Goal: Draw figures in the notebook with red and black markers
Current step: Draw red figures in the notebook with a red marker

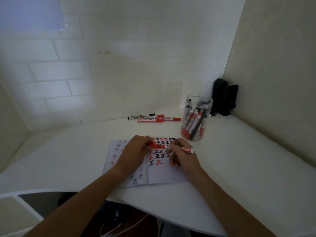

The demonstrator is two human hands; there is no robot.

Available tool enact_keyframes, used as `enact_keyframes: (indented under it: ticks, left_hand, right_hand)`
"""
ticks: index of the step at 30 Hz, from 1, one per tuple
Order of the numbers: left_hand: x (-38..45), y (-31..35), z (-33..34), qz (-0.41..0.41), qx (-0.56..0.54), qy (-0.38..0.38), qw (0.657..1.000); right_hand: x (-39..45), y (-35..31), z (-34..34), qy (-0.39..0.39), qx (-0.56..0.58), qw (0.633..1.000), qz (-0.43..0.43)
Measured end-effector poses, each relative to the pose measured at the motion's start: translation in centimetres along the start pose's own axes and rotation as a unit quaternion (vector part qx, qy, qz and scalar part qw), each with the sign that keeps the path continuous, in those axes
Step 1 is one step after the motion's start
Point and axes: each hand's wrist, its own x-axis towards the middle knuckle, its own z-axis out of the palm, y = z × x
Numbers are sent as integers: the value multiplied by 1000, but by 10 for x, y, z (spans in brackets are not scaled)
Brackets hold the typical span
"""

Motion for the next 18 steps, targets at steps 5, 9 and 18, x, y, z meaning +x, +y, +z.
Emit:
enact_keyframes:
  ticks: [5,9,18]
  left_hand:
    - [-2,1,-1,52,-19,-30,998]
    - [-3,-1,-2,51,-20,-17,998]
    - [-4,-1,0,39,-1,10,999]
  right_hand:
    - [-4,-4,3,-39,-46,998,-26]
    - [-5,-8,0,-37,-33,998,-24]
    - [5,-11,-22,36,-55,998,-12]
